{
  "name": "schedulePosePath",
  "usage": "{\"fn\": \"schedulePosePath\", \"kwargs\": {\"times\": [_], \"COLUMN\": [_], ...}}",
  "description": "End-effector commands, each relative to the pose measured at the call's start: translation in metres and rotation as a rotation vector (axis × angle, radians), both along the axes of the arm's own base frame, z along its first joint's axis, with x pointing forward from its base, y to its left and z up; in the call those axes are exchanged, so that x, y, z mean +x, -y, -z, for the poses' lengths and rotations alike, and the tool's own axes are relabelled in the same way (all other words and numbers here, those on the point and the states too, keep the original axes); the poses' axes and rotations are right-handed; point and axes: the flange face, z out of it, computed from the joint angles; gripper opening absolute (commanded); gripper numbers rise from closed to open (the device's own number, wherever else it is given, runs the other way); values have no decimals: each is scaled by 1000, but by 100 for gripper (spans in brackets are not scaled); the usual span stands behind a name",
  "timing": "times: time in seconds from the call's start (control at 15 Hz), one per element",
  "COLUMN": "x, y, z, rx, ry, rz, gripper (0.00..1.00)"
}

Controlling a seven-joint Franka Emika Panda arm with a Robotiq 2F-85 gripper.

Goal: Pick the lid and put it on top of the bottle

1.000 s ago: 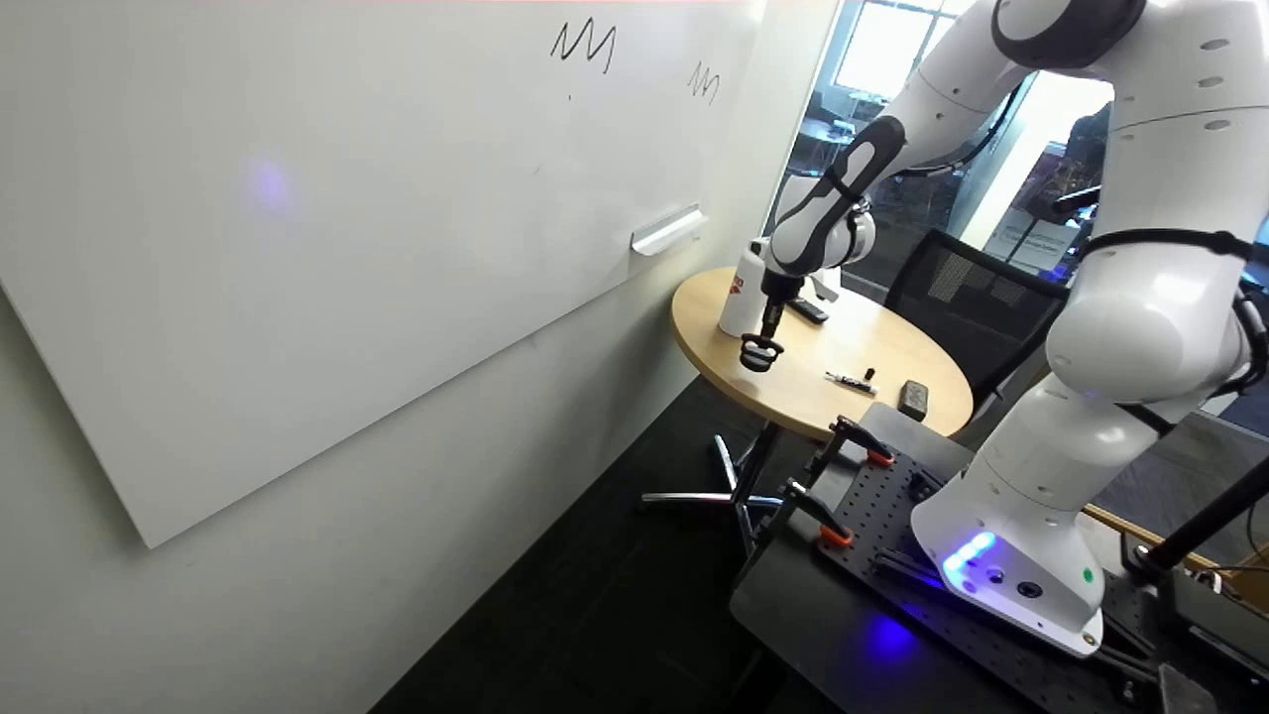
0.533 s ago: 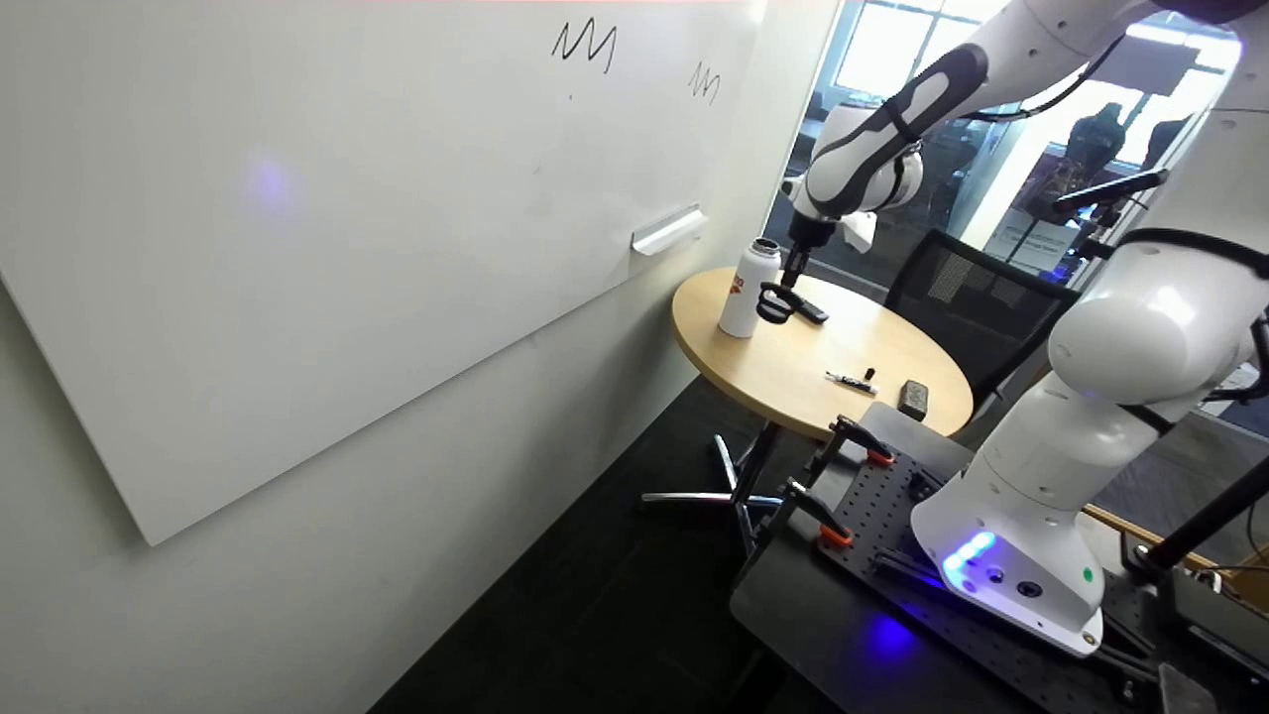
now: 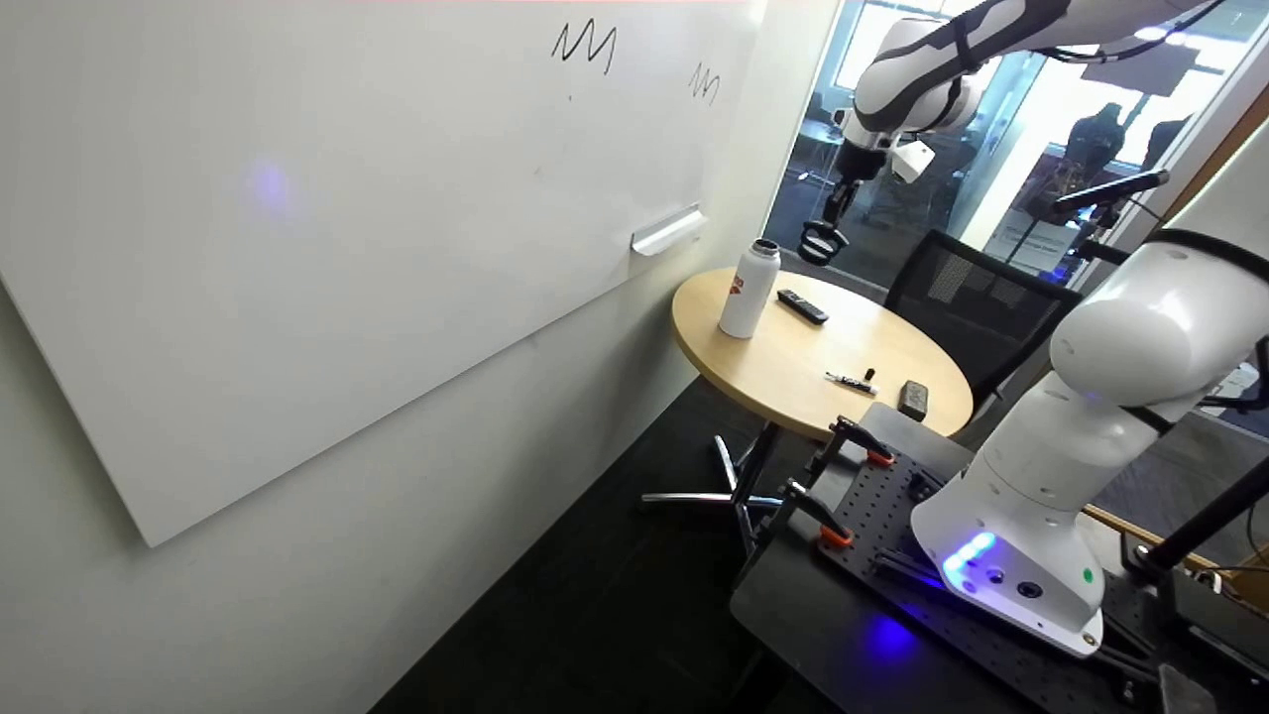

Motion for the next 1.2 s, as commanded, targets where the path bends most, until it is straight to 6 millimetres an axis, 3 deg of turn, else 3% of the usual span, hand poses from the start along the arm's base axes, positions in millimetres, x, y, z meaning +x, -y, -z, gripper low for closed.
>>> {"fn": "schedulePosePath", "kwargs": {"times": [0.0,0.13,0.2,0.47,0.53,0.8,1.13], "x": [20,16,10,14,23,57,104], "y": [27,21,23,21,25,48,74], "z": [-5,1,-2,9,9,-1,8], "rx": [33,14,16,22,23,38,54], "ry": [-64,-81,-53,-75,-70,-37,-110], "rz": [7,-7,11,2,53,188,259], "gripper": [5,5,20,20,5,5,5]}}
